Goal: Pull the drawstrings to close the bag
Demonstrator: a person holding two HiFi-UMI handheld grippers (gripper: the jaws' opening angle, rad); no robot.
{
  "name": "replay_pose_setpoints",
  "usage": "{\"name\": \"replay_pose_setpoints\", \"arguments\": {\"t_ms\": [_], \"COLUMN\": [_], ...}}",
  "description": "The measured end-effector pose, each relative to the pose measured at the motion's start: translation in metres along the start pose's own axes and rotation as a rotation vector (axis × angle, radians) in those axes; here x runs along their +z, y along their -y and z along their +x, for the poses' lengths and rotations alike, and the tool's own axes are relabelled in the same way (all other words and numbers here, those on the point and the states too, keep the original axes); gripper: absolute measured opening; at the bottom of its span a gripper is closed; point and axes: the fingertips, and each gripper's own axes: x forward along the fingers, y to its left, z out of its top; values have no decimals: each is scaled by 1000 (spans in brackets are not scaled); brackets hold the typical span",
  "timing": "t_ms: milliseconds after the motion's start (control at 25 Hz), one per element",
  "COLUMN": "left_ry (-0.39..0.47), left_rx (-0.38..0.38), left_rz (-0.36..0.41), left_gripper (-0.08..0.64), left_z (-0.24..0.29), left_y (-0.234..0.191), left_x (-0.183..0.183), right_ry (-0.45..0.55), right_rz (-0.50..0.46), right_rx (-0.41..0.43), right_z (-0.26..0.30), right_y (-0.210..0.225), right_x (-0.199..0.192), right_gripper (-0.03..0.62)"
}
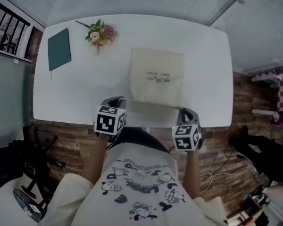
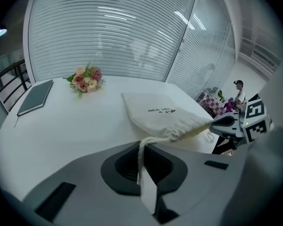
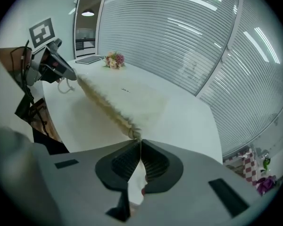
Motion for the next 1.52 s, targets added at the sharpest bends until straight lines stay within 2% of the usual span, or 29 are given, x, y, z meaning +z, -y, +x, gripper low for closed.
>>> {"name": "replay_pose_setpoints", "arguments": {"t_ms": [120,320,360,400,440,520,720,880,920,960,1000,1040,1160,1280,1360,1520], "left_ry": [7,-60,-76,-88,-94,-86,-69,-72,-70,-68,-69,-71,-78,-65,-48,-16], "left_rx": [-10,60,55,40,25,23,108,111,113,113,105,90,57,88,128,189], "left_rz": [47,301,326,338,346,377,524,557,565,572,575,574,555,505,429,169], "left_gripper": [41,46,66,151,201,203,207,207,197,138,81,63,49,46,44,44], "left_z": [0,6,8,9,10,11,12,15,14,13,12,12,10,9,8,9], "left_y": [7,6,7,9,11,14,10,11,11,10,11,12,13,9,6,3], "left_x": [-3,-24,-29,-33,-35,-35,-22,-19,-17,-16,-16,-17,-18,-15,-11,-9], "right_ry": [13,7,9,12,15,21,19,15,15,14,13,10,10,10,6,0], "right_rz": [19,30,31,32,33,32,22,20,19,18,19,21,35,48,66,201], "right_rx": [44,96,99,101,102,104,105,98,96,95,95,94,84,66,40,-45], "right_z": [0,4,4,3,3,1,0,-1,0,0,1,1,0,0,0,-2], "right_y": [-10,-29,-31,-32,-33,-33,-34,-34,-33,-33,-33,-33,-29,-25,-24,-15], "right_x": [-1,-4,-3,-3,-2,0,2,3,3,3,2,2,2,2,2,3], "right_gripper": [21,21,21,21,21,21,21,21,21,21,21,21,21,21,21,21]}}
